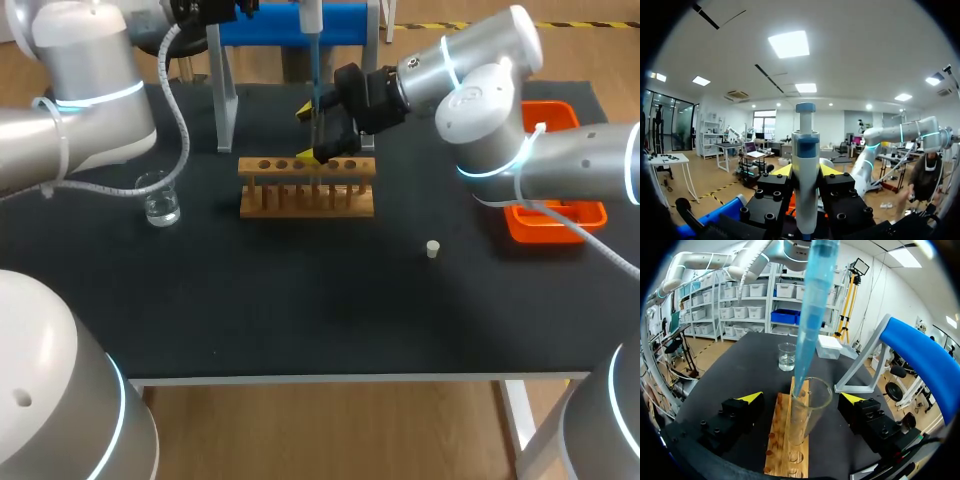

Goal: Invert the test tube, pick up the pipette, mount the tip to pipette, aspirate from beaker and dispense into the tube, eject the tip, return the pipette, and cap with the stopper.

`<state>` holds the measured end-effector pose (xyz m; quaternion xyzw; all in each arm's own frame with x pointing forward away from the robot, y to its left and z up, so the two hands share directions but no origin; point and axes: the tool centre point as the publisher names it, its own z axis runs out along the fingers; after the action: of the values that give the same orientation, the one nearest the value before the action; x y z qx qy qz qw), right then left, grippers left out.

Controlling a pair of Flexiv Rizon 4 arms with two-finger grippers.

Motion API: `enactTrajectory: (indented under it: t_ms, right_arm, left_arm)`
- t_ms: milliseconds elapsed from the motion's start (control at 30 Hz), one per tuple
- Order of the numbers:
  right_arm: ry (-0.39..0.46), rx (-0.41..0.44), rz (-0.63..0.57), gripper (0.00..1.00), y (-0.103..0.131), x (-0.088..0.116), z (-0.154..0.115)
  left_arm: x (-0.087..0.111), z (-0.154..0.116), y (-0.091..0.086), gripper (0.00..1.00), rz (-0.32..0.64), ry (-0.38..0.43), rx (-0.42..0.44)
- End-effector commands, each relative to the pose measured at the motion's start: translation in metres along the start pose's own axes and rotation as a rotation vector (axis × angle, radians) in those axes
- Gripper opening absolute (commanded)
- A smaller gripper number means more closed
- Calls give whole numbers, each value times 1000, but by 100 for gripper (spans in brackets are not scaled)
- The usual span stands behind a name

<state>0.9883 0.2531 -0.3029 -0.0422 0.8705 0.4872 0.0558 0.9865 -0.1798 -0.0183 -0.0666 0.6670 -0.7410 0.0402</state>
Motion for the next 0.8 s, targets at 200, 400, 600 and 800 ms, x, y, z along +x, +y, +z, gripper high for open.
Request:
enactTrajectory:
  t_ms: [200,400,600,800]
  right_arm:
    - [1,1,0,100,0,0,-1]
    - [1,1,0,100,0,0,-1]
    - [1,1,0,100,0,0,-1]
    - [1,1,0,100,0,0,-1]
  left_arm:
    - [-2,1,2,0,4,1,-25]
    - [-3,4,1,0,36,10,-25]
    - [-5,7,2,0,42,34,8]
    - [-5,10,3,0,34,49,10]
